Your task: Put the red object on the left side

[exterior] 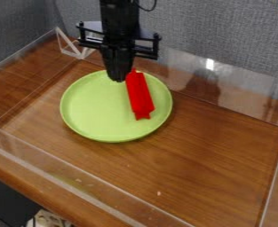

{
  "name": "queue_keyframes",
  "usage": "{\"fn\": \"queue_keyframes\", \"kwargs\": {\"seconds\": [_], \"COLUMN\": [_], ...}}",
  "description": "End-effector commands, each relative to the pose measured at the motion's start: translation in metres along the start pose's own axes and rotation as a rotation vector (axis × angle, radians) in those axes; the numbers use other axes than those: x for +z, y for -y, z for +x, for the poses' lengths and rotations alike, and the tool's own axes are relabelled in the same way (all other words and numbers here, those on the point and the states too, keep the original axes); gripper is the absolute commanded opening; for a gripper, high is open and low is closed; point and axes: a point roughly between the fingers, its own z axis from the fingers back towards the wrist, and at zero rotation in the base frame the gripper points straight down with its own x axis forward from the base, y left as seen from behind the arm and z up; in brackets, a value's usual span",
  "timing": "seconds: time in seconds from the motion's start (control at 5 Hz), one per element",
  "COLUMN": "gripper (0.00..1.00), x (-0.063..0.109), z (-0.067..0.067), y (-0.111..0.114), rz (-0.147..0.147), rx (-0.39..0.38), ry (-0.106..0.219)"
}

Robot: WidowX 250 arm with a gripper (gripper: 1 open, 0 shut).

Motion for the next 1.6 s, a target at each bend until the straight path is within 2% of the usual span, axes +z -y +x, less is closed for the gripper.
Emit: {"fn": "queue_keyframes", "kwargs": {"seconds": [0.0,0.2,0.4,0.6,1.0,1.2,1.4], "gripper": [0.00,0.00,0.00,0.00,0.00,0.00,0.00], "x": [0.024,0.042,0.026,0.025,0.018,0.021,0.021], "z": [0.013,0.018,0.005,-0.008,0.003,0.007,0.002], "y": [-0.010,-0.021,-0.028,-0.037,-0.031,-0.026,-0.024], "rz": [0.004,0.009,0.023,0.025,0.040,0.040,0.047], "rx": [0.043,0.079,0.109,0.116,0.145,0.153,0.148], "ry": [0.059,0.083,0.066,0.069,0.058,0.059,0.055]}}
